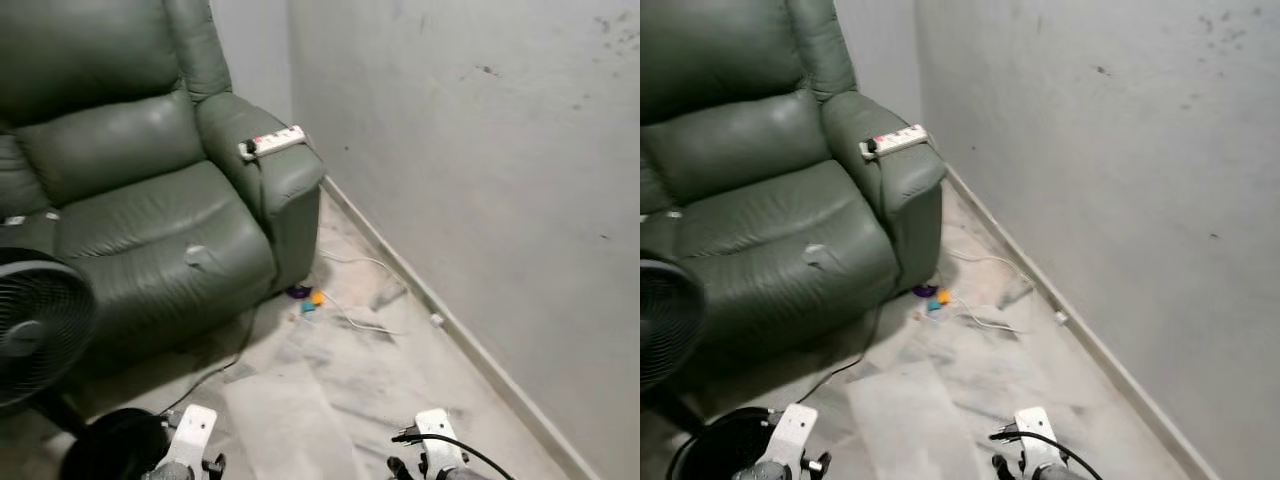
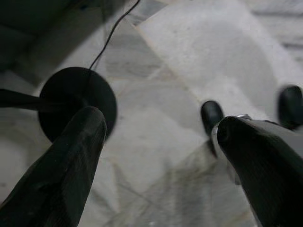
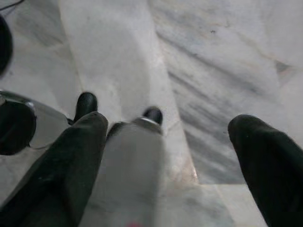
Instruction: Hang keys on a hook
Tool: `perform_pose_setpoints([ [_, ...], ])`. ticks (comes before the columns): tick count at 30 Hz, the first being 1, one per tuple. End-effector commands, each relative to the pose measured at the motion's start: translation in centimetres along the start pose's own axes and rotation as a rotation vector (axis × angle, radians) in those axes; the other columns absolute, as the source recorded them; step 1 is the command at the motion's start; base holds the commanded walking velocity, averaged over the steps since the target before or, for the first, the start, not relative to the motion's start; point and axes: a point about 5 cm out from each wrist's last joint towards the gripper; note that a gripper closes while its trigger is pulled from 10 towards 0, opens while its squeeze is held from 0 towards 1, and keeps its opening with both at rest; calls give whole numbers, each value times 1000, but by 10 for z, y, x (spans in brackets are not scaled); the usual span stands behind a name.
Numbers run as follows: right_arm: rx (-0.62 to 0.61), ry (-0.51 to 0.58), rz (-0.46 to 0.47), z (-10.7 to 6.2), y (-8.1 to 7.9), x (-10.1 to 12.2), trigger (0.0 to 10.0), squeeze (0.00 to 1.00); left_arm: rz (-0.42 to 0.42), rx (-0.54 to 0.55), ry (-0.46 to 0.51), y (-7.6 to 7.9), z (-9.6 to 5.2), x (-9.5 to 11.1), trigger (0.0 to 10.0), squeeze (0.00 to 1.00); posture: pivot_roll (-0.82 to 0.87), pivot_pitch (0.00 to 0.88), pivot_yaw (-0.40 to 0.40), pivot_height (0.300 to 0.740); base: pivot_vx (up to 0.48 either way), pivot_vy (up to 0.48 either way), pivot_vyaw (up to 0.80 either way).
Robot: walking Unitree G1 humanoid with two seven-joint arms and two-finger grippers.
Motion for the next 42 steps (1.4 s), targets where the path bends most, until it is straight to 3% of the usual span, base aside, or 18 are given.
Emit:
perform_pose_setpoints([
  [1,-7,-33,-7,-2,2,-9,10000,0,8,-26,-9,7,0,-4,10000,0,-28,96,7,740,0,0,0],
  [26,5,-42,-41,-1,-3,-9,10000,0,43,-59,-19,10,0,-3,10000,0,-32,97,14,740,0,0,0],
  [42,2,-44,-61,-1,-3,-9,10000,0,50,-65,-22,11,1,-2,10000,0,-39,99,17,740,337,0,0],
])
Point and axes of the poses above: a point about 5 cm out from each wrist's last joint towards the gripper, its own z axis pointing out of the wrist towards the gripper, its own x axis along the axis of the wrist's last joint, y = z × x, and after that the axes turned 7 degrees about -z, right-handed
